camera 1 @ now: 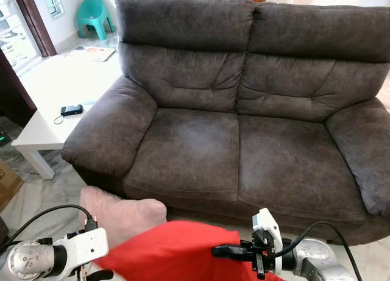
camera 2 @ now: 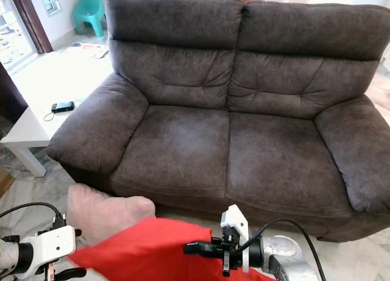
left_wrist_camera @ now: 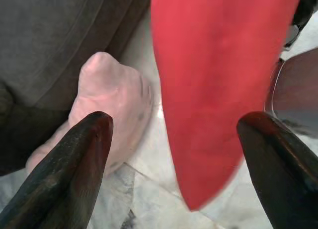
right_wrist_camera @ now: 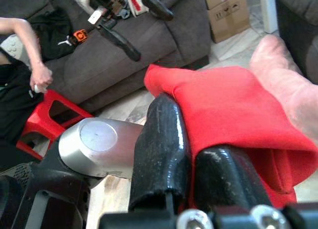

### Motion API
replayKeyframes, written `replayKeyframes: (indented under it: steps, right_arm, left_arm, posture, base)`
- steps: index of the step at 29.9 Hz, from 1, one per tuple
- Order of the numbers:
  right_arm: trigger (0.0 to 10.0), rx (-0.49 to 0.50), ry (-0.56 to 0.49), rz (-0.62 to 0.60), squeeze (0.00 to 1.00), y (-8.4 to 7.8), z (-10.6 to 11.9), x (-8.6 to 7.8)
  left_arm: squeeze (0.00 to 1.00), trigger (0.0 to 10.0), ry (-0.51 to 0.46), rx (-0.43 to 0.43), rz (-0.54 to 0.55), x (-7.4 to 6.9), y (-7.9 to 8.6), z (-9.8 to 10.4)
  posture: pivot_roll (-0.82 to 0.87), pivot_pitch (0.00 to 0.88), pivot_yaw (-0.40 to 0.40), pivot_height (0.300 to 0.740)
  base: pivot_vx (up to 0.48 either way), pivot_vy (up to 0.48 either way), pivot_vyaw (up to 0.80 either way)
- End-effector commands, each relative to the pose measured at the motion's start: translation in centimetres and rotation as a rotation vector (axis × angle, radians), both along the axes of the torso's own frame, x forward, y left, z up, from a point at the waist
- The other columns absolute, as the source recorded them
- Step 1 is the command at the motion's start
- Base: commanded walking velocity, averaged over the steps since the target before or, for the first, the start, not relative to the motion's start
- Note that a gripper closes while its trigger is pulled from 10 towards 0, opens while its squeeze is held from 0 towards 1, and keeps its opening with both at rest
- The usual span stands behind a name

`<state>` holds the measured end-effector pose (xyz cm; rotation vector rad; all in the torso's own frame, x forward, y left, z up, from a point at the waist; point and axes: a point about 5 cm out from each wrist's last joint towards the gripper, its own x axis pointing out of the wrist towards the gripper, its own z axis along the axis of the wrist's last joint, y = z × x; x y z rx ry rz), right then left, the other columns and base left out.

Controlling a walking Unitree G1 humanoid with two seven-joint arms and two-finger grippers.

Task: Move the pillow to the sofa from floor

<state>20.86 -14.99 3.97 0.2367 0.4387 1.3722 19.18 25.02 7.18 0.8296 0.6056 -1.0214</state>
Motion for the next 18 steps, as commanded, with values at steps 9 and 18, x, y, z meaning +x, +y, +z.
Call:
replayKeyframes:
  steps: [9,18]
  right_arm:
    - [10.0,0.081,-0.085,0.073,0.0,0.7,2.3,0.3]
    - [10.0,0.082,-0.088,0.078,0.0,0.5,2.5,0.2]
  left_arm:
    - [0.0,10.0,0.066,-0.094,-0.071,-0.3,-0.7,-3.1]
    - [0.0,10.0,0.038,-0.032,-0.129,-0.3,-1.0,-5.4]
  posture:
    - [0.12,0.0,-0.032,0.74]
    - [0.11,0.0,-0.039,0.74]
  base:
    - [0.0,0.0,0.0]
    - [0.0,0.0,0.0]
